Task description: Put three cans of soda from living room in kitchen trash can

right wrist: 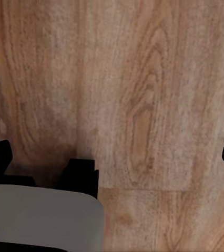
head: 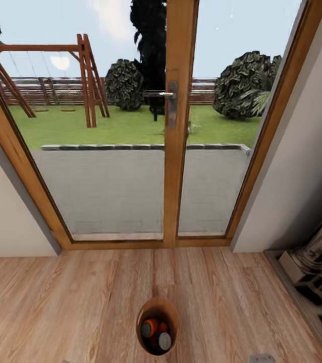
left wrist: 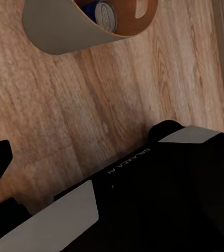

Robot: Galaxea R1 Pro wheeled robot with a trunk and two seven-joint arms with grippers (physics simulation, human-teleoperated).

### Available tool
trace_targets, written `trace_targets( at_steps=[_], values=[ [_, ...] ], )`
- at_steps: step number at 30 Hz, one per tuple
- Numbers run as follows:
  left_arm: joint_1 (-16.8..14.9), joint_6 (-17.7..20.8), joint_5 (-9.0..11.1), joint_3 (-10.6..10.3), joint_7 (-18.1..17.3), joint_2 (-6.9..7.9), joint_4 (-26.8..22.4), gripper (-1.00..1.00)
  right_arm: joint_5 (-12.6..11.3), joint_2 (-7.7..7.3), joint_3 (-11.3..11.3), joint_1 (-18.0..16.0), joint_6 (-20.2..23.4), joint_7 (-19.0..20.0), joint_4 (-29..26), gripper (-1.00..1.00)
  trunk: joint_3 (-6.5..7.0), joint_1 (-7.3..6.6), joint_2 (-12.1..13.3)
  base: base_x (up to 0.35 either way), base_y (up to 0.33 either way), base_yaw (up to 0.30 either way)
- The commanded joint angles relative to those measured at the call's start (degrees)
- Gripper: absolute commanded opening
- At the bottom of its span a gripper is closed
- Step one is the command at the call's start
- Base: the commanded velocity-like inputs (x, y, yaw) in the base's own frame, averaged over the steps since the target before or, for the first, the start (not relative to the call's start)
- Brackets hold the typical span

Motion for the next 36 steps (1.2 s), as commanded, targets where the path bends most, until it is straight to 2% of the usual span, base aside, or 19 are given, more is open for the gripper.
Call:
trace_targets(
  at_steps=[1,14,15,16,23,32,36],
  values=[
    [0.00,0.00,0.01,-0.01,0.02,-0.01,0.00,1.00,0.00,0.00,0.00,0.02,0.00,0.00,0.00,1.00,0.10,0.00,0.00,0.000,0.000,-0.061],
    [0.00,0.36,-0.02,-0.01,1.39,-0.24,0.00,1.00,-0.02,0.41,-0.05,0.03,-0.04,-0.34,-0.03,1.00,0.51,0.00,0.00,0.000,0.000,-0.015],
    [0.00,0.36,-0.03,-0.01,1.82,-0.35,0.00,1.00,-0.02,0.42,-0.06,0.04,-0.05,-0.36,-0.03,1.00,0.52,0.00,0.00,0.000,0.000,-0.002],
    [0.03,0.35,-0.06,-0.01,4.31,-0.62,0.00,1.00,0.01,0.46,-0.06,0.07,-0.03,-0.58,0.18,1.00,0.52,0.00,0.00,0.000,0.000,0.000],
    [0.08,0.26,-0.05,-0.01,8.68,-0.89,0.00,1.00,0.21,0.47,-0.05,0.16,-0.02,-0.76,2.02,1.00,0.52,0.00,0.00,0.000,0.000,0.000],
    [0.09,0.12,-0.05,-0.01,9.65,-1.05,0.00,1.00,0.39,0.41,0.04,1.51,-0.02,-0.85,5.59,1.00,0.52,0.00,0.00,0.000,0.000,0.000],
    [0.09,0.12,-0.05,-0.01,9.75,-1.13,0.01,1.00,0.29,1.34,0.08,3.93,-0.03,-0.87,6.15,1.00,0.52,0.00,0.00,0.000,0.000,0.000]
  ],
)
